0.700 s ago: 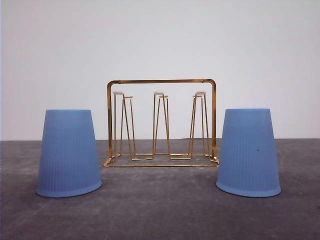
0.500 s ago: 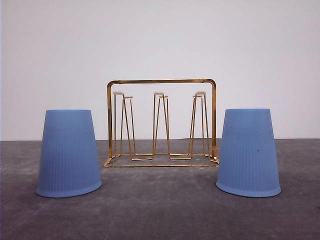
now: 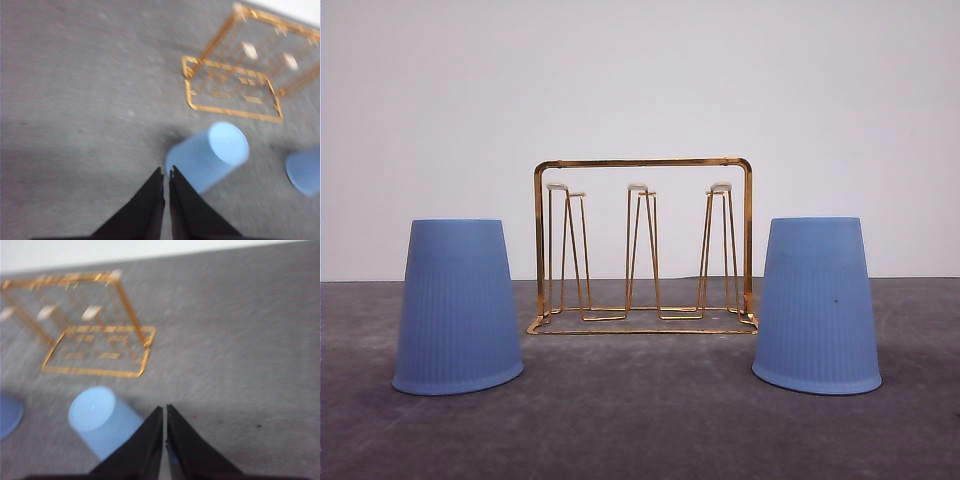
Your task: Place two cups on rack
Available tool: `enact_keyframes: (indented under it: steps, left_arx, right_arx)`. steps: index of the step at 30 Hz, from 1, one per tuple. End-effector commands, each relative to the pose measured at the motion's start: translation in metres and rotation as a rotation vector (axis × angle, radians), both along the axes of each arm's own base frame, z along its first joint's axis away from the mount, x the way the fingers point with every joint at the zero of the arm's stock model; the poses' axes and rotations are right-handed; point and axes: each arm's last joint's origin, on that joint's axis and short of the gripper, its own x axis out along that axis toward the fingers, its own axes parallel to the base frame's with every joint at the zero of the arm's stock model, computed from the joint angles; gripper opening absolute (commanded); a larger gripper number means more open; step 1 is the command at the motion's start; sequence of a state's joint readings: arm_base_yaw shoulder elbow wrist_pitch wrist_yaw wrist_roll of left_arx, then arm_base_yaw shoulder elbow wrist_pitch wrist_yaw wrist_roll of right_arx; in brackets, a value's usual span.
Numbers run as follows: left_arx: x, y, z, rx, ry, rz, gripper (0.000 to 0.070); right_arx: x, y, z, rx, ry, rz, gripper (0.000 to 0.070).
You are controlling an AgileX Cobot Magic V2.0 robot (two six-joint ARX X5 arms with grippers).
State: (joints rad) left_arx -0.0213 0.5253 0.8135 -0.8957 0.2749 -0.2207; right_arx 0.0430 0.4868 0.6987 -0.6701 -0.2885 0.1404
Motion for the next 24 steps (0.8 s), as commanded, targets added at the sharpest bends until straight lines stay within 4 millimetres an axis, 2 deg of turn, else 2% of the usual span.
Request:
enact_keyframes:
  steps: [1, 7, 11, 13, 14, 16, 17, 18, 19, 20, 24]
  left_arx:
    - [0.002, -0.003, 0.005, 0.032, -0.029, -0.070, 0.0003]
    - [0.009, -0.017, 0.005, 0.148, -0.077, -0.290, 0.0004]
    - [0.008, -0.027, 0.004, 0.314, -0.165, -0.487, 0.0004]
    - [0.007, -0.030, 0.004, 0.399, -0.214, -0.572, 0.0021]
    - [0.007, -0.031, 0.005, 0.435, -0.239, -0.610, 0.0057]
    - [0.007, -0.033, 0.005, 0.479, -0.275, -0.656, 0.0190]
    - [0.007, -0.033, 0.005, 0.472, -0.277, -0.655, 0.0305]
    - [0.007, -0.033, 0.006, 0.456, -0.273, -0.648, 0.0405]
    - [0.007, -0.034, 0.006, 0.434, -0.265, -0.636, 0.0493]
    - [0.007, -0.034, 0.006, 0.405, -0.252, -0.616, 0.0529]
    - [0.010, -0.035, 0.006, 0.314, -0.196, -0.556, 0.0551]
  right_arx:
    - [0.002, 0.003, 0.003, -0.061, -0.031, 0.054, 0.0009]
    - [0.003, 0.015, 0.002, -0.168, -0.071, 0.212, 0.0010]
    - [0.000, 0.022, 0.001, -0.248, -0.097, 0.294, 0.0011]
    - [0.000, 0.024, 0.001, -0.273, -0.109, 0.327, 0.0040]
    - [-0.001, 0.024, 0.001, -0.280, -0.114, 0.335, 0.0115]
    - [-0.001, 0.025, 0.001, -0.283, -0.118, 0.339, 0.0288]
    - [-0.001, 0.025, 0.001, -0.283, -0.117, 0.338, 0.0361]
    - [-0.001, 0.025, 0.001, -0.282, -0.117, 0.338, 0.0405]
    - [-0.001, 0.025, 0.001, -0.282, -0.117, 0.337, 0.0425]
    - [-0.001, 0.024, 0.001, -0.280, -0.117, 0.337, 0.0425]
    - [-0.001, 0.024, 0.001, -0.276, -0.115, 0.335, 0.0425]
